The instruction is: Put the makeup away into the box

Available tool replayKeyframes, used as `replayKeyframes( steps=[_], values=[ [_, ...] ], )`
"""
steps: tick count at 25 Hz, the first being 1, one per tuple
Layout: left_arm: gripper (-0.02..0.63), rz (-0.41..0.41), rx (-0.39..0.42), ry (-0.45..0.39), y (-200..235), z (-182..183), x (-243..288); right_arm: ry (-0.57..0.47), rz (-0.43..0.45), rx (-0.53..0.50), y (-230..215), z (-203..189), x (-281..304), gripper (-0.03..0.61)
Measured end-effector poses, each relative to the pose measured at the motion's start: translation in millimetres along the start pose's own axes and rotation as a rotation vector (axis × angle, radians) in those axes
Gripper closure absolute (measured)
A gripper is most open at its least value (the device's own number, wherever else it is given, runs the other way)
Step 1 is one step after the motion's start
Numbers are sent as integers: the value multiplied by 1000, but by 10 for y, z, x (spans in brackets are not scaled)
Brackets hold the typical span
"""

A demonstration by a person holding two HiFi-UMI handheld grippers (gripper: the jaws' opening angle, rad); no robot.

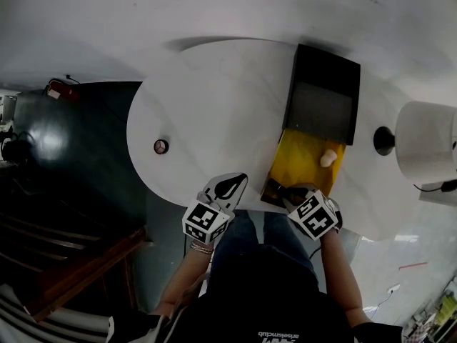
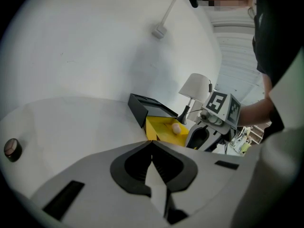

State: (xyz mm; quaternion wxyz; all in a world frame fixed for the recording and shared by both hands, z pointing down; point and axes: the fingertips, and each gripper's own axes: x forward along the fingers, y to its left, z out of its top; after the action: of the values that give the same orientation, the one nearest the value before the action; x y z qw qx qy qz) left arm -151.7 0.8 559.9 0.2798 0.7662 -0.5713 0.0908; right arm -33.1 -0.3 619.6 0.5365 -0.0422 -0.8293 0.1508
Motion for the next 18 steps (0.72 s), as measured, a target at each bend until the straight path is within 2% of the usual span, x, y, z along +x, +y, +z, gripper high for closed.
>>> replayKeyframes(
  steps=[15, 18],
  values=[
    [595, 6, 0, -25, -2, 84, -41, 50, 29, -24, 6, -55, 62, 476],
    [595, 4, 2, -22, 1, 100, -49, 44, 32, -1, 1, -19, 32, 445]
  ],
)
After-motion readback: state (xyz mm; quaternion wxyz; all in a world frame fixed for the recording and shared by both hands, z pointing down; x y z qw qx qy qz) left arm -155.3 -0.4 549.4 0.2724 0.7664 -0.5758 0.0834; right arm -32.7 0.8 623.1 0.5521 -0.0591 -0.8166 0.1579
